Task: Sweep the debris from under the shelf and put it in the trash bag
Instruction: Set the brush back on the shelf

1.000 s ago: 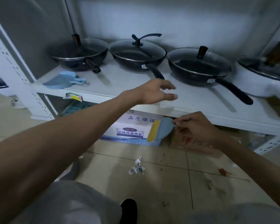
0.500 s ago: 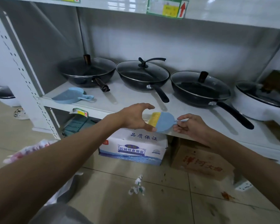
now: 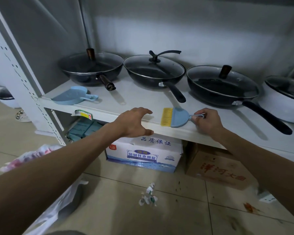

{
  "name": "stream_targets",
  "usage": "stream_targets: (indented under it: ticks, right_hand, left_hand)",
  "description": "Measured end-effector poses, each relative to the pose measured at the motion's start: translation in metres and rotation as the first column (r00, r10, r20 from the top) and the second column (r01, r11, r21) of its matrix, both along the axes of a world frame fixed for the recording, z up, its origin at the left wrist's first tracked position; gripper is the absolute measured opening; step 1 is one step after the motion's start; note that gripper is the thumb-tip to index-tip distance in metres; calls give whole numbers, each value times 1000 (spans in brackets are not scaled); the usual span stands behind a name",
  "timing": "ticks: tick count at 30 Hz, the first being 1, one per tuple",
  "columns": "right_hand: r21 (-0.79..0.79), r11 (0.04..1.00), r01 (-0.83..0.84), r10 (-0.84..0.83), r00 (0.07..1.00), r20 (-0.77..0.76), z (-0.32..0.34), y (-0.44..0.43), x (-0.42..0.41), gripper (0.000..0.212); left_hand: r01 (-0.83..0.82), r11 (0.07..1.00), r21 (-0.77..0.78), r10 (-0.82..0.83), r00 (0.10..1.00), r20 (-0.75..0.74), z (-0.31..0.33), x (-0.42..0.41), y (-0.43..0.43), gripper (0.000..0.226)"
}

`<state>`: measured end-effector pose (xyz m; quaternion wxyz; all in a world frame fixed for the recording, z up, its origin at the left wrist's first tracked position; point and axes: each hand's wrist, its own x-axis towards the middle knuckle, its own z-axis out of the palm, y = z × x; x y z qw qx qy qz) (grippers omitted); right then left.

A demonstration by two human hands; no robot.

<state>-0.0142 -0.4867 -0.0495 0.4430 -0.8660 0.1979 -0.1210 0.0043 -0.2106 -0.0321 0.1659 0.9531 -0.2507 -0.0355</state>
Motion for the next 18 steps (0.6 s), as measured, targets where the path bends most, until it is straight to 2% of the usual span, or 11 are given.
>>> stream_targets:
  ticks: [3, 6, 10, 12, 14, 16, 18]
  right_hand:
    - [-213, 977, -31, 22, 999, -43, -6, -4, 3, 12]
    - [-333, 943, -30, -13, 992, -125, -8, -2, 3, 12]
    - [-523, 853, 9, -131, 972, -196, 0, 17, 3, 37]
    - [-520, 852, 66, -165, 975, -146, 5, 32, -2, 41]
    - [-469, 877, 102, -167, 981, -97, 8, 49, -10, 42]
    - [-431, 897, 101, -142, 988, -64, 6, 65, -20, 39]
    - [-431, 900, 67, -77, 997, -7, 5, 81, -31, 32]
  left_hand:
    - [-14, 1000, 3, 14, 1000, -4, -5, 1, 4, 78]
    - [-26, 1000, 7, 26, 1000, 5, -3, -1, 10, 78]
    - [-77, 997, 18, 76, 997, 11, -3, -5, 31, 77]
    - [-137, 991, 2, 137, 990, 25, -4, -11, 50, 73]
    - [-247, 965, -85, 248, 969, 1, -5, -19, 77, 67]
    - [-378, 908, -181, 375, 926, -50, -11, -26, 116, 63]
    - [-480, 852, -211, 478, 876, -60, -20, -35, 161, 65]
